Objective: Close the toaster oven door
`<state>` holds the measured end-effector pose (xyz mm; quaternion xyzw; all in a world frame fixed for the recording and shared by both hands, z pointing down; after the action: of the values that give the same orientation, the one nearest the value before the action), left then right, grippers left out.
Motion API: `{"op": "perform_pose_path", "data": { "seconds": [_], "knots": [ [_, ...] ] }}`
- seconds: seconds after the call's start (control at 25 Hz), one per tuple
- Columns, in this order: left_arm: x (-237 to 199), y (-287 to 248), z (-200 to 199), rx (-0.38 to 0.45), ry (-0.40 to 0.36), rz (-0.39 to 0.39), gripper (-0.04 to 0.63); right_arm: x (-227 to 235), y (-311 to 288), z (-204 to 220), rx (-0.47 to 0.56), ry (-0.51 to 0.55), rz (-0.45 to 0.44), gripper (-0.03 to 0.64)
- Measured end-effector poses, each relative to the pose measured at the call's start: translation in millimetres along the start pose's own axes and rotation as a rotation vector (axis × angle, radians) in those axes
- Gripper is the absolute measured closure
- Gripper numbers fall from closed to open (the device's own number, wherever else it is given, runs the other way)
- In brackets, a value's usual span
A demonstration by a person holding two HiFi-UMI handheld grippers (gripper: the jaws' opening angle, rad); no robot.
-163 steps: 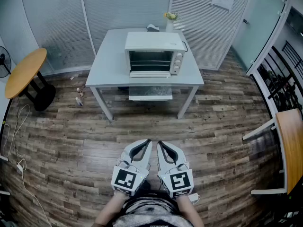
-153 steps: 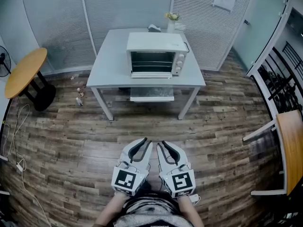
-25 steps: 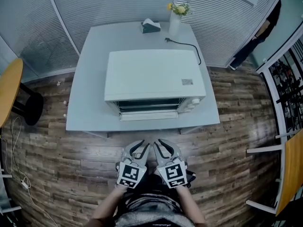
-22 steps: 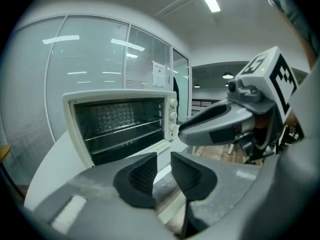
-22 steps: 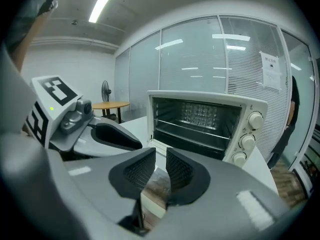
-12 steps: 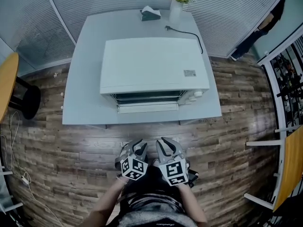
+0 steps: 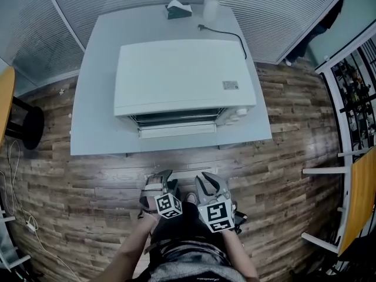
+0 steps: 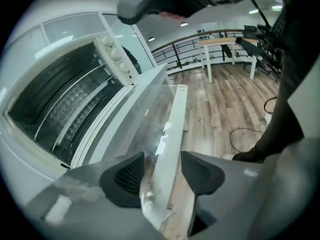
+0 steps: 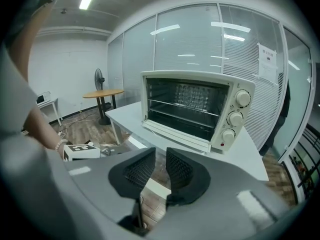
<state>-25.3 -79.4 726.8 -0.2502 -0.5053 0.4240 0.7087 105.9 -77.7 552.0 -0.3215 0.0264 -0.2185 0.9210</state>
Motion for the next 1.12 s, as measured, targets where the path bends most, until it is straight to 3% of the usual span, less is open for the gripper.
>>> {"op": "perform_pose_path", "data": {
  "seconds": [0.08, 0.2, 0.44, 0.8, 1.0, 1.12],
  "knots": [
    [2, -4, 0, -0.024, -0.061, -0.015, 0.362, 1, 2, -1, -0.002, -0.002, 0.005, 0.549],
    [2, -3, -1, -0.025, -0.091, -0.020, 0.373, 1, 3, 1, -0.008, 0.009, 0.007, 0.549],
    [-2, 14, -11, -0.010, -0.193, 0.003, 0.423, -3, 5, 0, -0.010, 0.084, 0.003, 0.549],
    [-32, 77, -29, 0.075, -0.093, -0.032, 0.482, -7, 11, -4, -0.045, 0.188, -0.053, 0.506],
    [-63, 111, -41, 0.136, -0.015, -0.100, 0.500, -13, 9, -8, -0.081, 0.331, -0.084, 0.497],
    [-83, 125, -48, 0.148, -0.039, -0.155, 0.512, -16, 5, -14, -0.101, 0.440, -0.060, 0.492]
  ]
}}
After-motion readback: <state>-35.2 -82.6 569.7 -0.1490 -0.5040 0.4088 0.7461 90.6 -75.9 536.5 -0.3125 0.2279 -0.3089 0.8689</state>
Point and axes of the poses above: the fingertips, and each gripper's own axes: y backward along the fingers, x to its right, z out of its underside, the point moved 8 cm from there along y, backward along the fingers, and after that the axes turned 10 degrees about -y, right-handed, at the moved point
